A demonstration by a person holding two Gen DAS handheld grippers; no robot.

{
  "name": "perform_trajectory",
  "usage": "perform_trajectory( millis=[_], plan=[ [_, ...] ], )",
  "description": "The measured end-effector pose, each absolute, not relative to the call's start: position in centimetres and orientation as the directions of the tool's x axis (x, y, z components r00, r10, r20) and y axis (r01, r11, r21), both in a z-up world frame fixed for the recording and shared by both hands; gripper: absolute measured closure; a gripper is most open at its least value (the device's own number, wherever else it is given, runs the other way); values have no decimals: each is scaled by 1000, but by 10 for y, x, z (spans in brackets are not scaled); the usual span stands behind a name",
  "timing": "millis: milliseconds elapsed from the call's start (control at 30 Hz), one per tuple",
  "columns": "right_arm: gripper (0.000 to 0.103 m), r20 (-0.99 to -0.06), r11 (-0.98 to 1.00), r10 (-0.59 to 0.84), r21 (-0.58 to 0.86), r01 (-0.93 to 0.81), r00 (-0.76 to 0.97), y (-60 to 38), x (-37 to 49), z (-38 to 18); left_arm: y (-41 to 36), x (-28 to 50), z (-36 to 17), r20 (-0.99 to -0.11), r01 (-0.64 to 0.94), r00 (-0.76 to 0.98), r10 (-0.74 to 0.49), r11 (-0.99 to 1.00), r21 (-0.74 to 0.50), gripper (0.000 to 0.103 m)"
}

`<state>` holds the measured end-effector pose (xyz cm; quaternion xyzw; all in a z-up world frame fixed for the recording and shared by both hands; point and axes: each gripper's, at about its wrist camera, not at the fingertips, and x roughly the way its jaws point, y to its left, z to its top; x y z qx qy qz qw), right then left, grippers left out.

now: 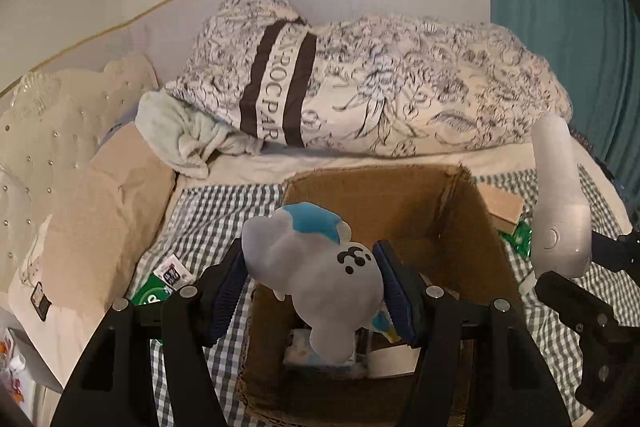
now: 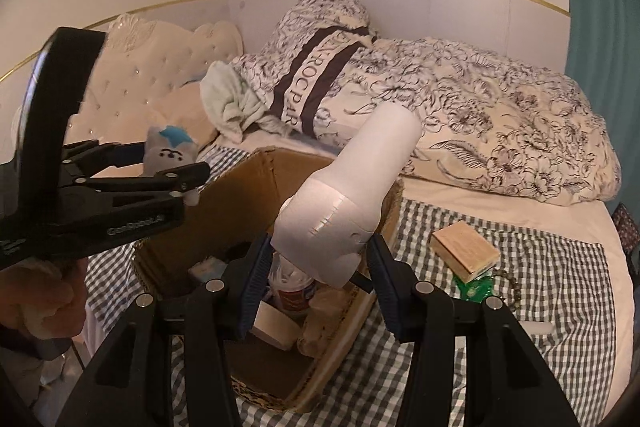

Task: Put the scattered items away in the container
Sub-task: 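Lower both grippers into the box and open them to release the toy and roll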

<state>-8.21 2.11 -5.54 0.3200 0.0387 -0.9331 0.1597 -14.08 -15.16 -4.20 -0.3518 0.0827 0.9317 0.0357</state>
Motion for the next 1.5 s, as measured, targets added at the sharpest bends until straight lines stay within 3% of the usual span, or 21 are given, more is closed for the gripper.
perform_trajectory(
  millis=[900, 1133, 1367, 1500],
  plan=[
    [54, -823, -916, -249, 30, 400, -510, -22, -134, -132, -158, -181, -115, -824, -172, -567, 3, -978, 115, 38],
    [53, -835, -910, -243, 19, 414, -494, -25, -135, -137, -160, -184, -122, -834, -172, -552, -9, -977, 124, 38],
    [42, -821, -914, -245, 20, 404, -515, -23, -132, -130, -160, -185, -121, -835, -172, -550, -4, -978, 117, 38],
    [41, -811, -920, -240, 13, 393, -534, -20, -130, -124, -161, -183, -117, -831, -164, -557, 0, -980, 110, 38]
  ],
)
